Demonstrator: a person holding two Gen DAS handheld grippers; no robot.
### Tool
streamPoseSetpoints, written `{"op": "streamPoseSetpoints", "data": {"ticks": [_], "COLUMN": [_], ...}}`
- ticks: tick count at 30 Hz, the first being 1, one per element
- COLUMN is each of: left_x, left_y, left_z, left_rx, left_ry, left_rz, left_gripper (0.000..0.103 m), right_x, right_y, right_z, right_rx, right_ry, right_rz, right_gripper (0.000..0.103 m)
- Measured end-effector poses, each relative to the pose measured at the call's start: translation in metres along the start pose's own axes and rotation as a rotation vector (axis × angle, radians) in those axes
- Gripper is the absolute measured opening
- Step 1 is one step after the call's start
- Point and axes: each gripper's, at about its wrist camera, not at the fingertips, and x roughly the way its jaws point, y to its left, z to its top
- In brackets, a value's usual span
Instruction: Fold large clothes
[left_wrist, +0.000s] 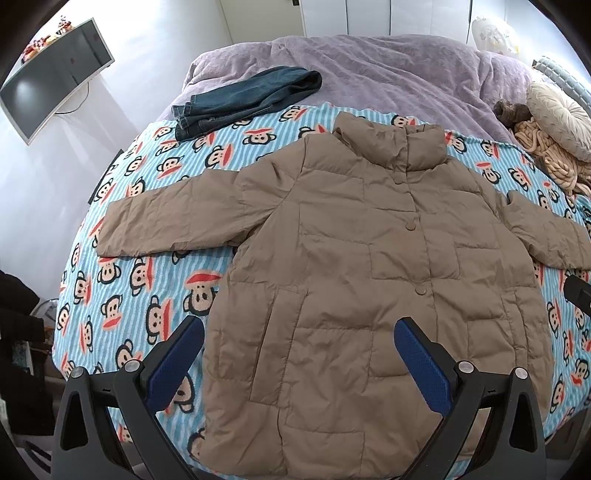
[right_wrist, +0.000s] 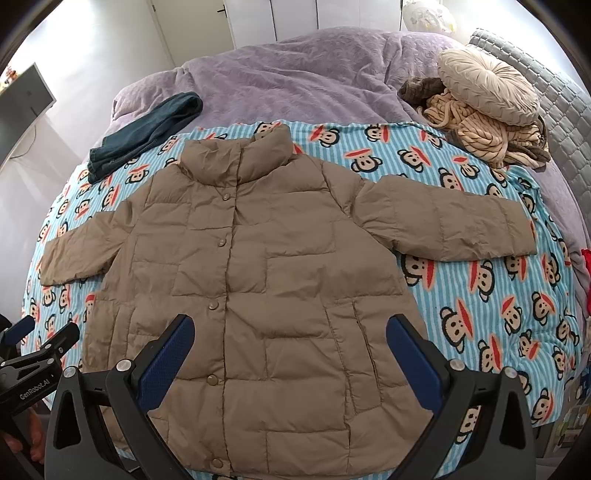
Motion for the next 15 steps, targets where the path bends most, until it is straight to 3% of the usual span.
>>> {"op": "streamPoseSetpoints", "data": {"ticks": [15], "left_x": [0.0034], "left_y": [-0.0021], "left_z": [0.0000], "left_rx": [0.006], "left_ry": [-0.006], "left_rz": [0.015], "left_gripper": [0.103], "right_x": [0.0007], "right_y": [0.0010], "right_z": [0.0001], "right_rx": [0.000], "right_ry": [0.002], "right_rz": [-0.002], "right_gripper": [0.103]}}
